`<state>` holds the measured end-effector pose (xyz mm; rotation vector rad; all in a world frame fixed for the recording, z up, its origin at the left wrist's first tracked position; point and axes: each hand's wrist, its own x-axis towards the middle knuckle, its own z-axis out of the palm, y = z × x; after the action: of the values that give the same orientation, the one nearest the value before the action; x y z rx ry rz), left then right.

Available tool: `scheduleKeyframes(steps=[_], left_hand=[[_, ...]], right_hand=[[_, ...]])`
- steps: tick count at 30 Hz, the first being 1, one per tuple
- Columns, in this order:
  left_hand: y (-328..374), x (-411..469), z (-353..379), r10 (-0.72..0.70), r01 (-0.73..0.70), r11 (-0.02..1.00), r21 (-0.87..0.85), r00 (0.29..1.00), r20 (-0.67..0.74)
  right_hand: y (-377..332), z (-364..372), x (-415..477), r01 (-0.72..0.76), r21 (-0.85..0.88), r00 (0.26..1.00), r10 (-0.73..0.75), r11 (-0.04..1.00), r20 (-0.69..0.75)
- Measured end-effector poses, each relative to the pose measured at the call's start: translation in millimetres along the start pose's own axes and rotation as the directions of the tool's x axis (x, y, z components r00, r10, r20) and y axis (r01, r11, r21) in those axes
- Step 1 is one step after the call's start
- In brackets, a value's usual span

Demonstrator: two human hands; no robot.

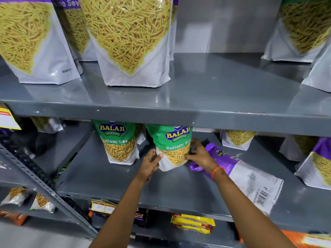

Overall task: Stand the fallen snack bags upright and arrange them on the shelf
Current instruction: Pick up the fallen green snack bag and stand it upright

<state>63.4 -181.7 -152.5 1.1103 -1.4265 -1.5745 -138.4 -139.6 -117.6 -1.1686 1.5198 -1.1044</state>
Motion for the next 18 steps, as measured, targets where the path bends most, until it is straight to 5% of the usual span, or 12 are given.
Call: scheduleKeyframes(steps=[4,8,11,14,16,18], left_hand=[[-4,17,-6,-0.026,0.026,1.000,-0.002,1.000,0.009],[-5,17,-1,-0.021,0.026,0.995,0.099,0.999,-0.046],[-4,-8,35,-0.062,0.107,0.990,0.095,0.919,-0.390],[-26,-34,92,-0.143,0.159,0.987,-0.027,0.783,-0.606],[-33,-43,133,-0.240,0.172,0.968,-0.185,0.854,-0.461],[-30,-45,173,-0.403,0.330,0.895,-0.299,0.887,-0.226]], right_hand=[[12,17,-6,0.031,-0.018,0.972,-0.034,0.999,-0.231],[11,22,-13,0.000,-0.088,0.956,-0.026,0.996,-0.291],[2,10,-26,0.022,-0.186,0.910,-0.096,0.982,-0.402],[4,-25,-45,-0.007,-0.567,0.865,-0.279,0.824,-0.416],[13,-55,-54,-0.159,-0.765,0.897,-0.232,0.624,-0.375],[20,-90,-64,-0.315,-0.791,0.914,-0.057,0.524,-0.402]])
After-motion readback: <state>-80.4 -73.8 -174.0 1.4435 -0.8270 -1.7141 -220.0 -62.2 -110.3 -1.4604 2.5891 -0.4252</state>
